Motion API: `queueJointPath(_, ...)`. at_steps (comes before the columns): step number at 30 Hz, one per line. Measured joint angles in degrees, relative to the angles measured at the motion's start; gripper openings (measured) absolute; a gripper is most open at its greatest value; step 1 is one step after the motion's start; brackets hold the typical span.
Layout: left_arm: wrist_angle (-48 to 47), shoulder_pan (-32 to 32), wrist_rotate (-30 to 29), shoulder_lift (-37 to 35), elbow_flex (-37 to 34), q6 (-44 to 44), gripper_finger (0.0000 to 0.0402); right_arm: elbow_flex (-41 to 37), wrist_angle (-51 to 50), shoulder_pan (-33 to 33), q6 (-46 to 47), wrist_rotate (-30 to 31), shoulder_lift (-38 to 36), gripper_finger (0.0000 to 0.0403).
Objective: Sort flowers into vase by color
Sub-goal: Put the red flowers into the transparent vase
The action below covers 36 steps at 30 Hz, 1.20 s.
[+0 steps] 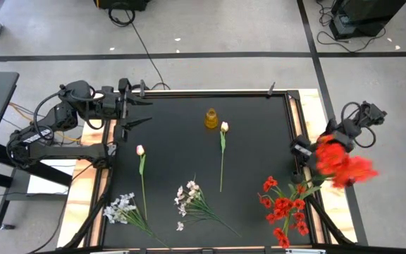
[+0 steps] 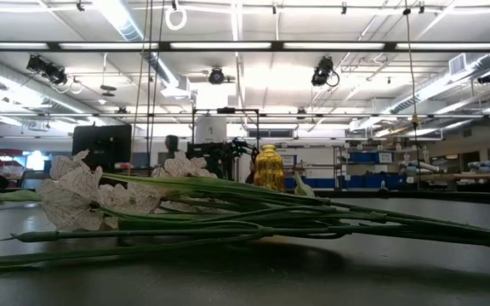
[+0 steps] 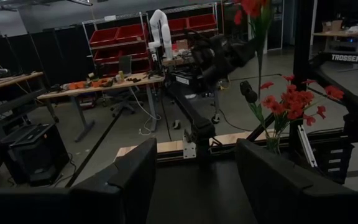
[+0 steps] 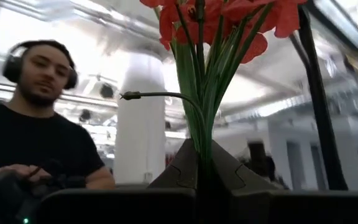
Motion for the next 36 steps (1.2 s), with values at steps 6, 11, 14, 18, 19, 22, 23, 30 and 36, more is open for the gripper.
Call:
queueJointPath(6,0.00,0.01,0.00,0.00,0.00,0.01,0.0224,0.00,-3.45,7.64,-2.35,8.41,-0.16,0.0015)
queueJointPath(11,0.02,-0.01,0.00,0.00,0.00,0.00,0.0224,0.00,-3.82,14.60,-8.31,12.12,2.06,0.0015)
queueJointPath(14,0.00,0.01,-0.01,0.00,0.00,0.00,0.0224,0.00,-3.68,18.79,-13.29,16.56,3.68,0.0015)
queueJointPath(18,0.00,0.01,0.00,0.00,0.00,0.00,0.0224,0.00,-3.87,23.67,-17.52,22.44,5.50,0.0015)
queueJointPath(19,0.02,-0.01,0.00,0.00,0.00,0.00,0.0224,0.00,-3.81,24.79,-18.27,23.80,5.81,0.0015)
queueJointPath(22,0.01,-0.01,0.00,0.00,0.00,0.00,0.0224,0.00,-3.81,28.03,-20.24,28.27,6.26,0.0015)
queueJointPath(23,0.02,0.01,-0.01,0.00,0.00,0.00,0.0224,0.00,-3.87,29.27,-20.92,30.53,6.31,0.0015)
queueJointPath(30,0.01,0.00,0.00,0.01,0.00,0.00,0.0224,0.00,-2.97,40.17,-27.73,53.66,6.40,0.0015)
queueJointPath(36,0.02,0.00,0.00,0.01,0.00,0.00,0.0224,0.00,1.67,48.10,-35.33,66.69,9.41,0.0015)
